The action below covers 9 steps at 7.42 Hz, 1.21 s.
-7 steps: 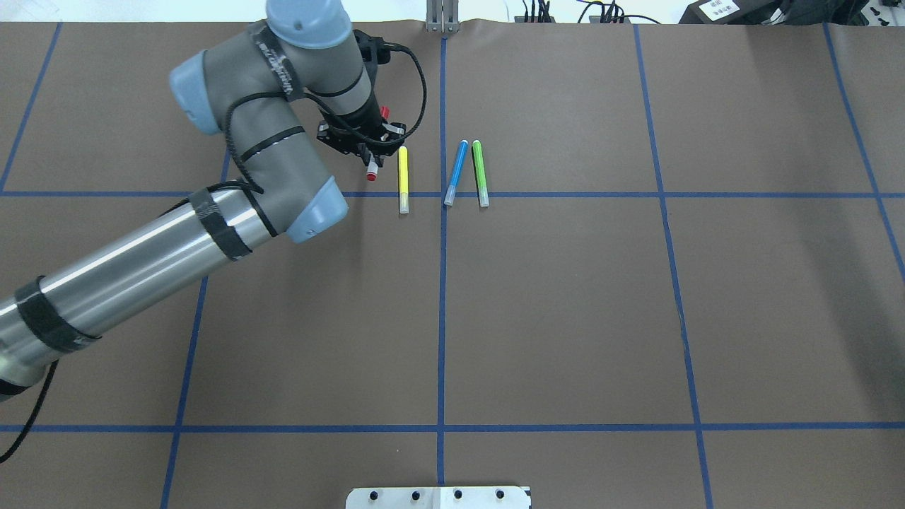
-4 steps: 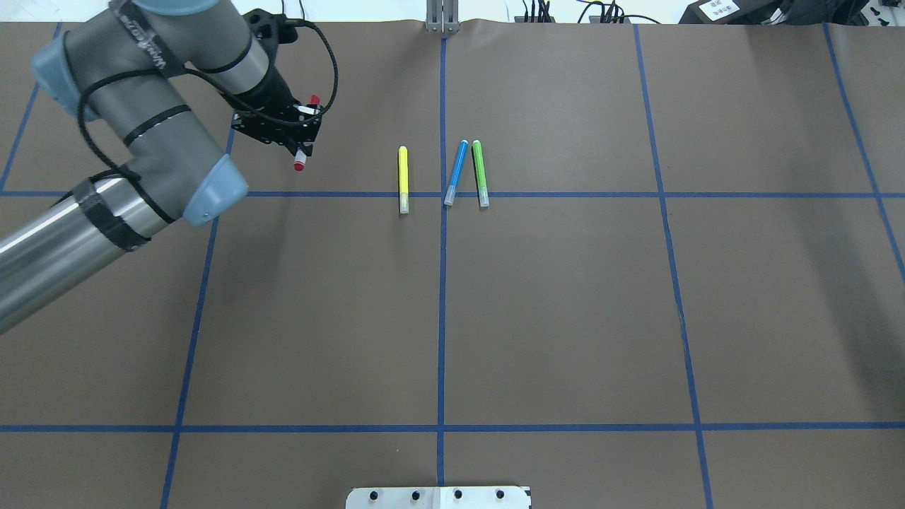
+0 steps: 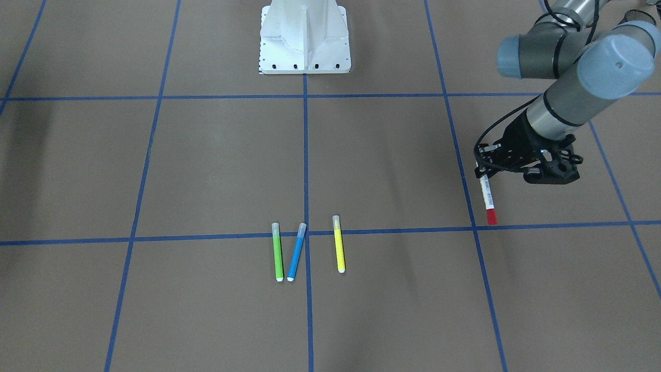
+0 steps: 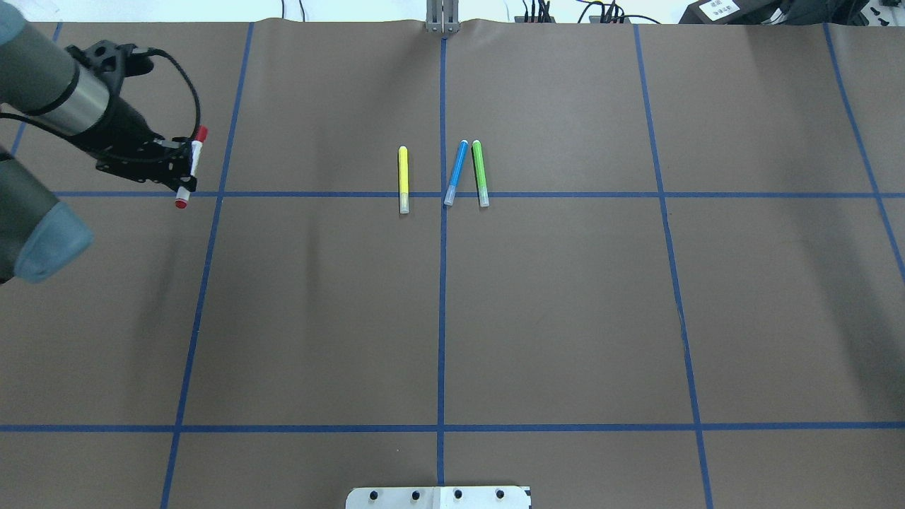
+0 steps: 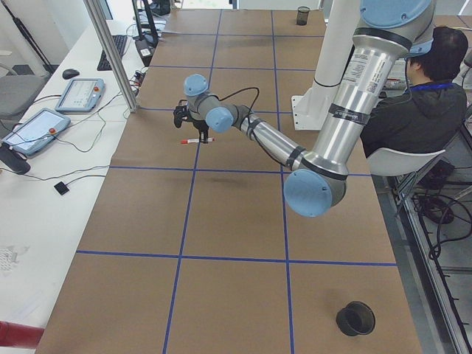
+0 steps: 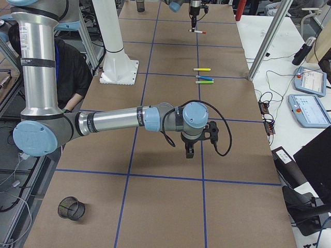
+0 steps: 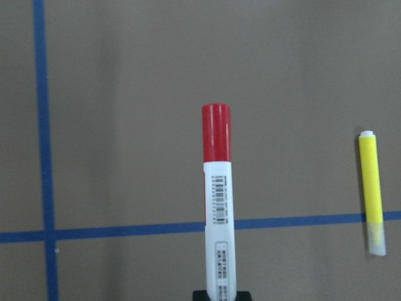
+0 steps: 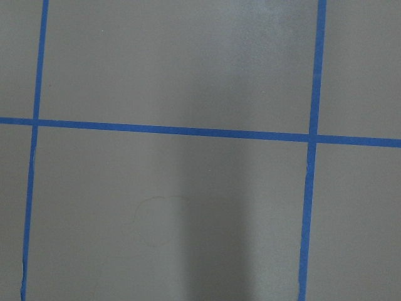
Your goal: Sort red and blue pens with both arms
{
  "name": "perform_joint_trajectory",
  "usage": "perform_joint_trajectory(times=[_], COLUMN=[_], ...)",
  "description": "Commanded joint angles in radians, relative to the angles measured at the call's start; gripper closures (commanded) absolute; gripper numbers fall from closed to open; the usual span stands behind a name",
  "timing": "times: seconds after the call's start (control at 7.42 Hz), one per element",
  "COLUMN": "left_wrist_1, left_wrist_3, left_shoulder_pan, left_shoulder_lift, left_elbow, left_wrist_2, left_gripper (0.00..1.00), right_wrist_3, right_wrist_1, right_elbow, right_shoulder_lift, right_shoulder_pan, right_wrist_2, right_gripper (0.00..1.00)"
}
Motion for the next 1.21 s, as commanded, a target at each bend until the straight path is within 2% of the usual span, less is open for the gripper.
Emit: perform_joint_trajectory(times=[0.0, 0.27, 0.54, 0.67, 0.81, 1.08], left_wrist_1=[-0.001, -0.001, 0.0, 0.018, 0.096, 0.15], left_wrist_3=[0.069, 0.209, 0.304, 0.341, 0.361, 0.492], left_shoulder_pan=[-0.053, -0.171, -0.282, -0.29, -0.291, -0.413], left_shoulder_lift=[0.237, 0.418, 0.523, 0.531, 0.538, 0.606], left_elbow=[-0.135, -0.143, -0.128, -0.108, -0.106, -0.094], left_wrist_2=[-0.008, -0.049, -0.077, -0.1, -0.105, -0.119], left_gripper=[1.0, 1.0, 1.0, 1.0, 1.0, 1.0], right_wrist_3=[0.002, 0.002, 0.003, 0.003, 0.003, 0.003], right_wrist_1=[0.0, 0.0, 0.0, 0.0, -0.001, 0.0], right_elbow=[0.001, 0.006, 0.021, 0.021, 0.029, 0.031], right_shoulder_lift=[-0.003, -0.008, -0.015, -0.015, -0.018, -0.023], right_shoulder_pan=[0.0, 0.0, 0.0, 0.0, 0.0, 0.0], right_wrist_2=[0.002, 0.002, 0.002, 0.002, 0.002, 0.002], right_gripper=[0.0, 0.0, 0.0, 0.0, 0.0, 0.0])
